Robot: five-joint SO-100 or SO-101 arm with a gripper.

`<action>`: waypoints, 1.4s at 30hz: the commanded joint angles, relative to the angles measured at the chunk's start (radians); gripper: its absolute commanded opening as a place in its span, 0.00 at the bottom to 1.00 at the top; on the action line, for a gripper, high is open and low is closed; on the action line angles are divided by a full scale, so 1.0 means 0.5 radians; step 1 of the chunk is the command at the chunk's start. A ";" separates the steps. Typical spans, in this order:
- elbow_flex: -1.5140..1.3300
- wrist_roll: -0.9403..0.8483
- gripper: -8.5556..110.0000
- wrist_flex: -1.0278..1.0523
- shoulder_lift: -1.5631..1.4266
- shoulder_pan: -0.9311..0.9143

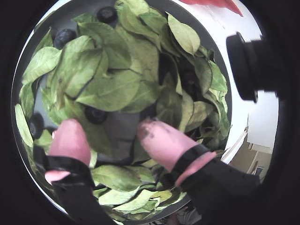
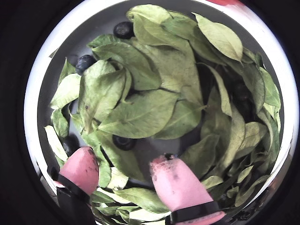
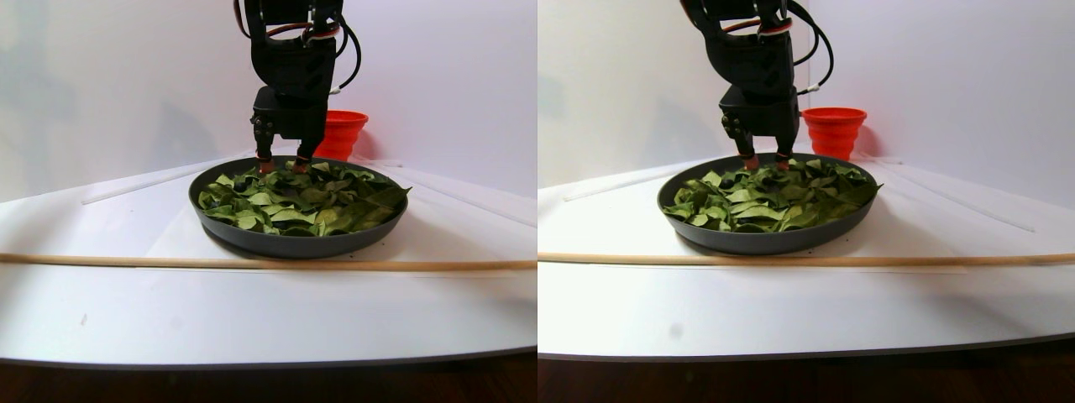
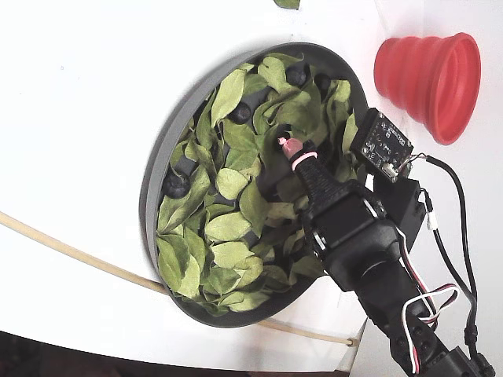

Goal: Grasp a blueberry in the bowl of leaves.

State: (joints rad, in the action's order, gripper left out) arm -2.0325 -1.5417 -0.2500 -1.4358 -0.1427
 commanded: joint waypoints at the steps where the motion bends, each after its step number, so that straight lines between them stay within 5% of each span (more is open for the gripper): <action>1: 0.009 0.028 0.25 0.009 -0.239 0.009; 42: 0.282 0.160 0.24 -0.077 0.169 0.037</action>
State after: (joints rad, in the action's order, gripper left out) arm -1.9466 -1.4650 -0.2669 -1.3346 -0.1166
